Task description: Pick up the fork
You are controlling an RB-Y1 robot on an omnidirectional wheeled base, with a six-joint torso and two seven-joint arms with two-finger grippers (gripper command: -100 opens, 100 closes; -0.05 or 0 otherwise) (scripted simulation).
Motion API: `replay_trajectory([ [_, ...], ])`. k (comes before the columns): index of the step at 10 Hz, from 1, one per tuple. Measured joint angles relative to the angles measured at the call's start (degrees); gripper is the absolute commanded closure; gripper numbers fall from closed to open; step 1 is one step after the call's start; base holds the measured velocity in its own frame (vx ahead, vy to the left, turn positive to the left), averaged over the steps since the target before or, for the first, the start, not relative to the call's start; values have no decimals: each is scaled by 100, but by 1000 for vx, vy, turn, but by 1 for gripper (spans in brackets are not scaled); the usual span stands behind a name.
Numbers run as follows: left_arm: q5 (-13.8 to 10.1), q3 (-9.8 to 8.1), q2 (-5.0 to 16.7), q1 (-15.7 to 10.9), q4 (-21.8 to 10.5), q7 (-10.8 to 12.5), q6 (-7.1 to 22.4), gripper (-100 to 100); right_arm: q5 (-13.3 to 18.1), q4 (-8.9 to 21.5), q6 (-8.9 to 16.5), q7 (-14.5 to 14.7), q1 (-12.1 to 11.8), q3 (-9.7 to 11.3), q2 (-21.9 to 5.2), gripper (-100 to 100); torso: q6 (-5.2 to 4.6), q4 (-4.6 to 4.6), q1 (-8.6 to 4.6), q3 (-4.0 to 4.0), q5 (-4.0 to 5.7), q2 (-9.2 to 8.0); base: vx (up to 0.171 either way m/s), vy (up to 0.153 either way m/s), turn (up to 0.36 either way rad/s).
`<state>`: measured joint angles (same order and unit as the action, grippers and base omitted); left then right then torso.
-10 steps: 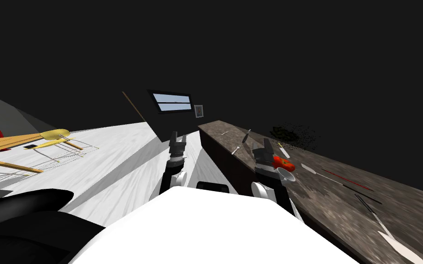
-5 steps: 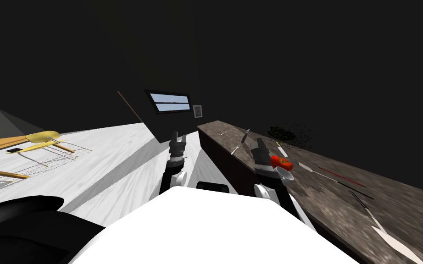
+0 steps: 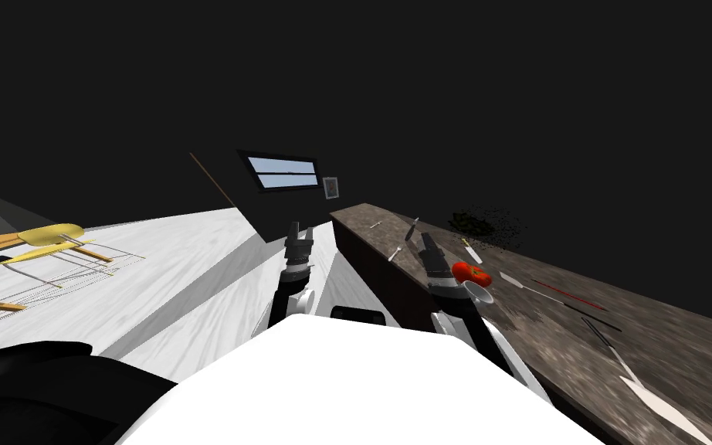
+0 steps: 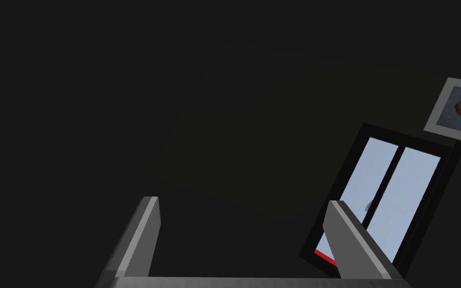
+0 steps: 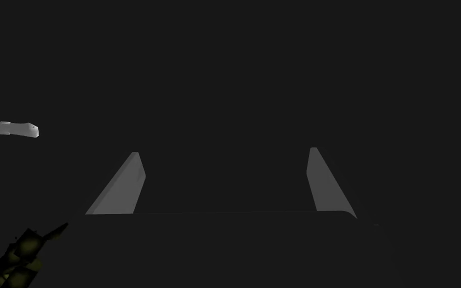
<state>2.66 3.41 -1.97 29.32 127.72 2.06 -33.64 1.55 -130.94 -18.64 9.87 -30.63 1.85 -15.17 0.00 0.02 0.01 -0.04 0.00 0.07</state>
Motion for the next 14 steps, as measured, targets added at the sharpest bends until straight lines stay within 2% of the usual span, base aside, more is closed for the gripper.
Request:
replay_trajectory([
  [6,0,0,0,0,0,0,0,0,495,-4,119,441,53,280,-1020,-100,0,1,3,-2,0,3,24,12,-26],
  [12,0,0,0,0,0,0,0,0,911,-22,195,725,77,480,-1985,-100,0,0,1,-1,0,1,26,14,-19],
  [14,0,0,0,0,0,0,0,0,1124,-7,267,840,145,610,-2327,-100,0,1,3,-3,0,4,23,11,-7],
])
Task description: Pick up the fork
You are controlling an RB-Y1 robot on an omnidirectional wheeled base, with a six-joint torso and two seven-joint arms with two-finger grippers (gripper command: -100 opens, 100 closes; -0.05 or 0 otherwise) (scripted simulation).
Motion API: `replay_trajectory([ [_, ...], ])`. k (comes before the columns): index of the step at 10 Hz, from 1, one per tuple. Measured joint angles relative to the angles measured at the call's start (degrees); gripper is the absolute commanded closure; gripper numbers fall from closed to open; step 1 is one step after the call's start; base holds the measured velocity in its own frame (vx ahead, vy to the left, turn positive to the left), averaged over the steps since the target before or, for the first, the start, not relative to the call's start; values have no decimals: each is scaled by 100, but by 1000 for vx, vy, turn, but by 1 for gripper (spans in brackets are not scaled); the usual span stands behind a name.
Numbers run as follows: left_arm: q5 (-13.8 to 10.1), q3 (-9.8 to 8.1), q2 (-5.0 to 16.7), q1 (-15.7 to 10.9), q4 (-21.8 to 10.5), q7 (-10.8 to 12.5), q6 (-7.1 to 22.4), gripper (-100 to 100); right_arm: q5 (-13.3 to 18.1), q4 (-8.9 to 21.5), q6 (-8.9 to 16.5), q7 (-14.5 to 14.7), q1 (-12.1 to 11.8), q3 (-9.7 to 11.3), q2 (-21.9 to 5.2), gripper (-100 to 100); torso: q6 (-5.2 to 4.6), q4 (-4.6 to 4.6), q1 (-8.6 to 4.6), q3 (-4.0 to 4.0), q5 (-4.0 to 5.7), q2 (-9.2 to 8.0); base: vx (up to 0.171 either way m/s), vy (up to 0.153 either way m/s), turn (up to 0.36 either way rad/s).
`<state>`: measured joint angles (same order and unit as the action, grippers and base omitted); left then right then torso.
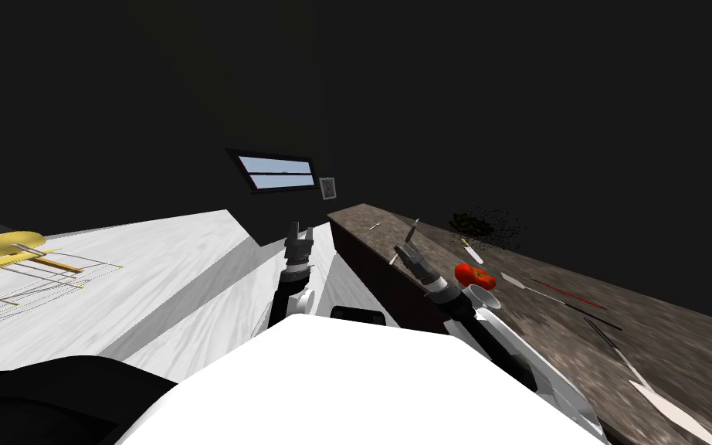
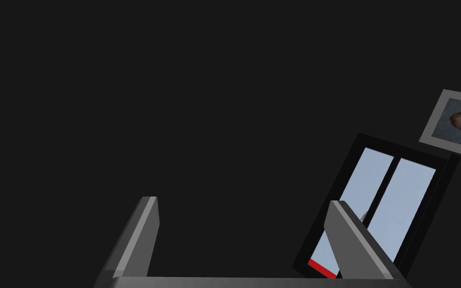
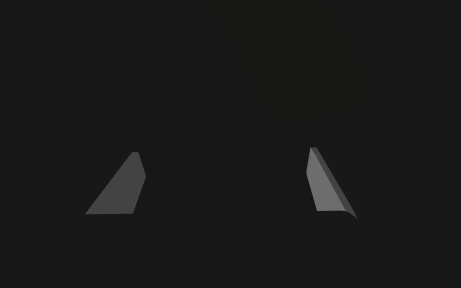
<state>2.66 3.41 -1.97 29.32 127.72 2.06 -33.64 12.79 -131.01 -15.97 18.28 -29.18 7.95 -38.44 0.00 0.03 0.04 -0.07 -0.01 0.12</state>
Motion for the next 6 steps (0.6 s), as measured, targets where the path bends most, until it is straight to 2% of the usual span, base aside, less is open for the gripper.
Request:
replay_trajectory([
  [4,0,0,0,0,0,0,0,0,265,14,29,140,27,134,-553,-100,0,-1,-2,2,1,-4,25,13,-3],
  [6,0,0,0,0,0,0,0,0,498,50,60,236,87,268,-883,-100,0,0,2,-1,0,2,26,14,0],
])
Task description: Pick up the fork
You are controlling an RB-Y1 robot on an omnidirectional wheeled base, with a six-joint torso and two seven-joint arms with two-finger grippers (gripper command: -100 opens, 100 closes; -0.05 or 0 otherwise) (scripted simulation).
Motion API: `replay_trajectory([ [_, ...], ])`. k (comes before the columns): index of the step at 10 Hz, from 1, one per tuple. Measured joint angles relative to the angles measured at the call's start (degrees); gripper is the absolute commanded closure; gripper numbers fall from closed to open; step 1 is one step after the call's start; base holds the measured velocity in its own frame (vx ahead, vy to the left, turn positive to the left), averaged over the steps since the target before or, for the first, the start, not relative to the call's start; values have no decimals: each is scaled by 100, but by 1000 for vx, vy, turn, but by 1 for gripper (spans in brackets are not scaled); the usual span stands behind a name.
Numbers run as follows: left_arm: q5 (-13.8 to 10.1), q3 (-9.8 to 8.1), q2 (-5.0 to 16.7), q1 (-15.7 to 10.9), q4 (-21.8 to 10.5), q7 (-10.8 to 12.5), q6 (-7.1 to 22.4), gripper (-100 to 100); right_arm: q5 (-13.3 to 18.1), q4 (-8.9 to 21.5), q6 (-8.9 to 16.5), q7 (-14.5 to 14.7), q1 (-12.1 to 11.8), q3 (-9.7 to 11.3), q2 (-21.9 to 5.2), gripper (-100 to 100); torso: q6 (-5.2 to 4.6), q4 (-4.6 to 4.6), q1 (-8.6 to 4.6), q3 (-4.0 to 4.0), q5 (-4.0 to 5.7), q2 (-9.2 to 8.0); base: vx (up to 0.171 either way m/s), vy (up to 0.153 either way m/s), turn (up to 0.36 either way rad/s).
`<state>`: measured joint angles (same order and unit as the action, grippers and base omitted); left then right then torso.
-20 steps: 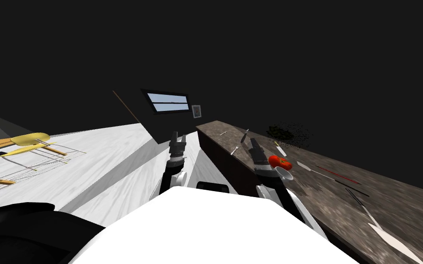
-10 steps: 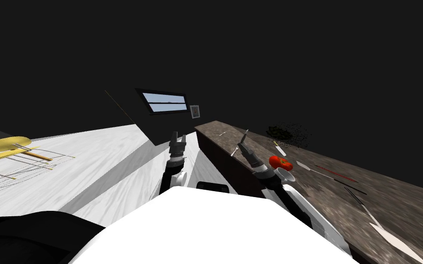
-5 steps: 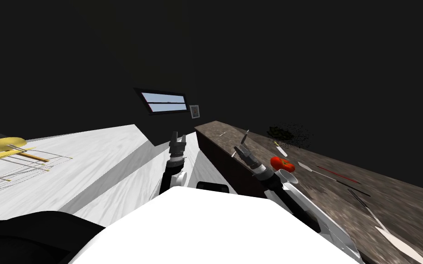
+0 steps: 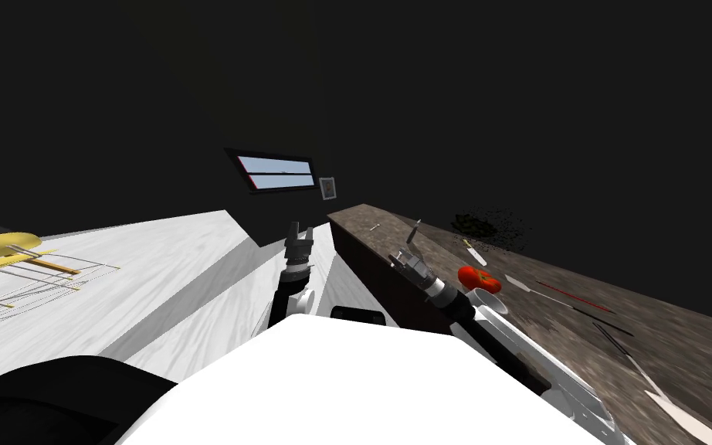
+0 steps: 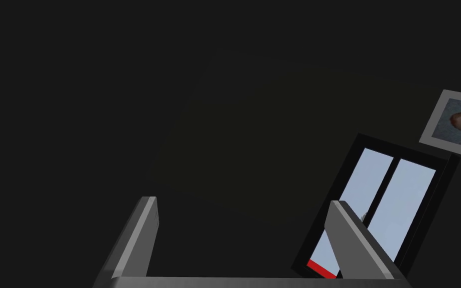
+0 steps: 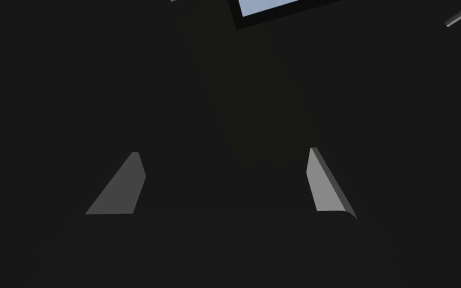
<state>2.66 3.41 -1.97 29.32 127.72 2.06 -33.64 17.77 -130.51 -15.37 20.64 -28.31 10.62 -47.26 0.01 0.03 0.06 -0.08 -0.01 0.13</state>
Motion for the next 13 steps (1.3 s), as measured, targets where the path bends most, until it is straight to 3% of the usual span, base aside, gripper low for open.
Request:
replay_trajectory([
  [2,0,0,0,0,0,0,0,0,152,5,-3,44,-10,33,-306,-100,0,-1,1,1,0,-2,30,23,10],
  [13,0,0,0,0,0,0,0,0,1298,193,84,327,227,661,-2107,-100,1,0,1,1,1,-1,31,19,24],
])
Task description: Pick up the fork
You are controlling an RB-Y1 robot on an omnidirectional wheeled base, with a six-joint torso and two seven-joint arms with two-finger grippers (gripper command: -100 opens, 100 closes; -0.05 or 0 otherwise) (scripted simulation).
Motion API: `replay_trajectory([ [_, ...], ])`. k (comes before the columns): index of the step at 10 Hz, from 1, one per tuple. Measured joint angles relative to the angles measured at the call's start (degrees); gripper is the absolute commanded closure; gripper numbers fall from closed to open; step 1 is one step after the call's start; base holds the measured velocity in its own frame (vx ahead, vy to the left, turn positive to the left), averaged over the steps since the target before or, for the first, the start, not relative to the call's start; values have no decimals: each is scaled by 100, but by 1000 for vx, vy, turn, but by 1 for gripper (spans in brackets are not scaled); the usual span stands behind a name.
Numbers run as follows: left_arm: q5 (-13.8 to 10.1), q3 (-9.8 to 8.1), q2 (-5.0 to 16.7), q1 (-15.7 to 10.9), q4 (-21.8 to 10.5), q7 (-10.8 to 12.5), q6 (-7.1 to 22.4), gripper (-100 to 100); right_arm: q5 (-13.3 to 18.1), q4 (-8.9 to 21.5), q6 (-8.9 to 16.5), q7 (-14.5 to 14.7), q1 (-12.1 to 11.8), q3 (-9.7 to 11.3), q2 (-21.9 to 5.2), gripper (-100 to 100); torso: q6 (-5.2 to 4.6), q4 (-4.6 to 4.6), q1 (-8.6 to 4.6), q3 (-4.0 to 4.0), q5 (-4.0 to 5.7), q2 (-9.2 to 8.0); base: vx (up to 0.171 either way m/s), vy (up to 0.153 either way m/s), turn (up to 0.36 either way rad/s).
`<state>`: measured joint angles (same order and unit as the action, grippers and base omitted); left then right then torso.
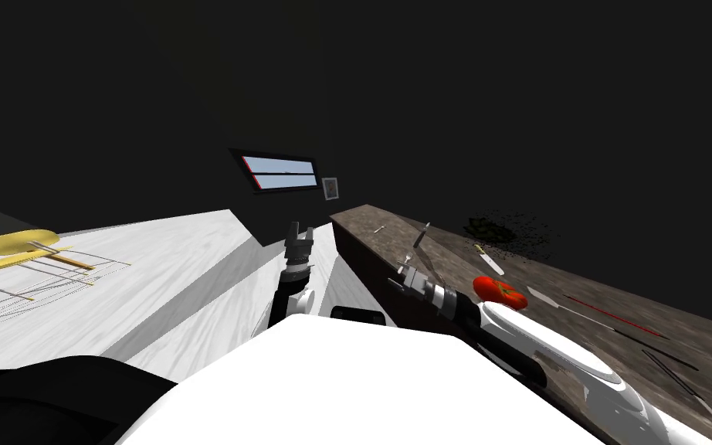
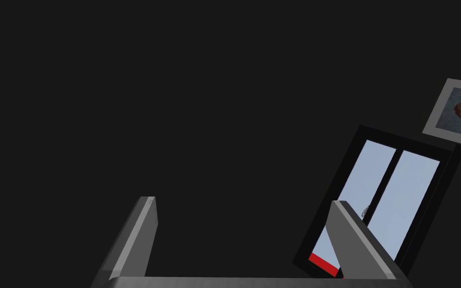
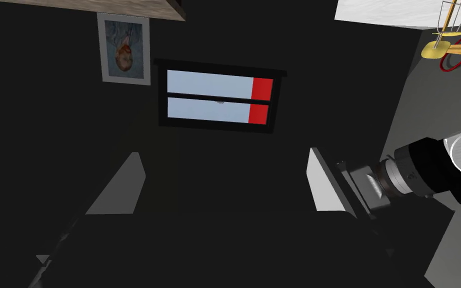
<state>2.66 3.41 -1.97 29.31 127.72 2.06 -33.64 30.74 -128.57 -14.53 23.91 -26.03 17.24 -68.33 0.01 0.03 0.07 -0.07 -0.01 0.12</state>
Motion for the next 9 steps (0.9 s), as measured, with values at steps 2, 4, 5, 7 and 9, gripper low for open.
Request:
replay_trajectory([
  [2,0,0,0,0,0,0,0,0,152,14,35,7,57,101,-289,-100,-2,0,-3,1,0,-3,29,13,29],
  [4,0,0,0,0,0,0,0,0,438,61,70,32,133,291,-598,-100,-1,1,-1,-1,0,2,27,14,26],
  [5,0,0,0,0,0,0,0,0,464,63,65,22,131,282,-724,-100,-2,-1,-3,2,0,-4,38,18,91],
  [7,0,0,0,0,0,0,0,0,714,98,58,13,153,381,-1104,-100,-2,1,1,-2,-1,3,47,22,62],
  [9,0,0,0,0,0,0,0,0,1007,178,79,-2,217,561,-1481,-100,-3,2,0,-4,-1,7,56,23,96],
])
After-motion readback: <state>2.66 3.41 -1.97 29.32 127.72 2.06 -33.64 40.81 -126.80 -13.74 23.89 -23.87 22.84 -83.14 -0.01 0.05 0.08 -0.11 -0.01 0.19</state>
